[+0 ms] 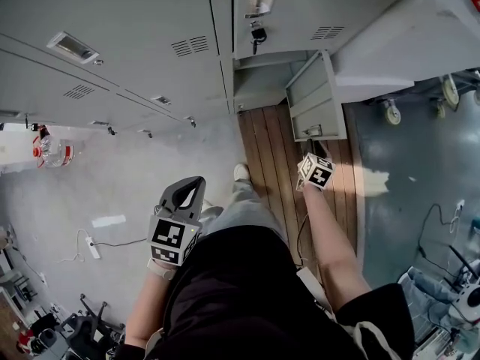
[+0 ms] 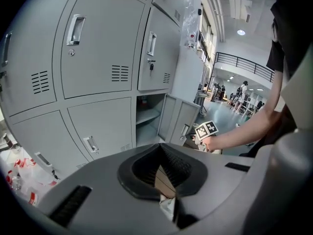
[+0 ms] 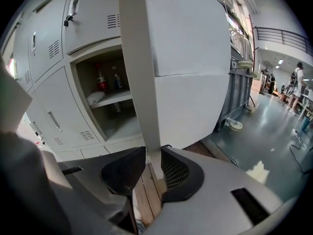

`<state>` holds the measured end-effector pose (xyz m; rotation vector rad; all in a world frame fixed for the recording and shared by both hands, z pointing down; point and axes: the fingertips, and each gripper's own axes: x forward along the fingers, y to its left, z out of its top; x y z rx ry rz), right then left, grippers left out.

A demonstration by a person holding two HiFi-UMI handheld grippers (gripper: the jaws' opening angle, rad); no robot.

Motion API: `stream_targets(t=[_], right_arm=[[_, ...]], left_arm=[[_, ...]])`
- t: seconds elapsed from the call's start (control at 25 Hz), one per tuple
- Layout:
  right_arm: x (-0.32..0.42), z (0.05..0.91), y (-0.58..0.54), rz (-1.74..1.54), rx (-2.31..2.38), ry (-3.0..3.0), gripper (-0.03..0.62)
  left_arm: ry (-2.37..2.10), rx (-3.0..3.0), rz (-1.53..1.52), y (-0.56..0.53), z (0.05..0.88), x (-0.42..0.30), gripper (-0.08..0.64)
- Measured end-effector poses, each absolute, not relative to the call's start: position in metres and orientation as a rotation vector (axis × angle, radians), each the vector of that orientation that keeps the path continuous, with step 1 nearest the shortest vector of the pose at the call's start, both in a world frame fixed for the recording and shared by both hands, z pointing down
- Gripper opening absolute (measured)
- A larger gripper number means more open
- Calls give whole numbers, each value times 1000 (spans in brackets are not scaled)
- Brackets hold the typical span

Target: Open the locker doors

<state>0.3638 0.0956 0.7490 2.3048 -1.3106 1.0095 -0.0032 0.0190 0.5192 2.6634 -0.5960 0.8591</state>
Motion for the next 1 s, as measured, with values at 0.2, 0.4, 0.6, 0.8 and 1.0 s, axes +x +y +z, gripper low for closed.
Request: stream_targets(t=[0.2, 0.4, 0.6, 0.8, 1.0], right_arm=[[371, 744, 111, 1020, 2340, -1265, 123], [361, 729, 115, 1005, 2360, -1283, 123], [331, 690, 96, 923, 2358, -1410, 124], [293, 628, 55, 754, 2291, -1619, 126], [259, 556, 10, 622, 2214, -1796, 149]], left_arm=[[-545, 2684, 855, 19, 518, 11, 18], [-519, 2706, 843, 15, 515, 16, 18], [-522, 2719, 814, 9, 509, 9, 18], [-555, 2736, 771, 1, 500, -1, 18], [-607, 2741, 734, -8, 491, -18, 18]])
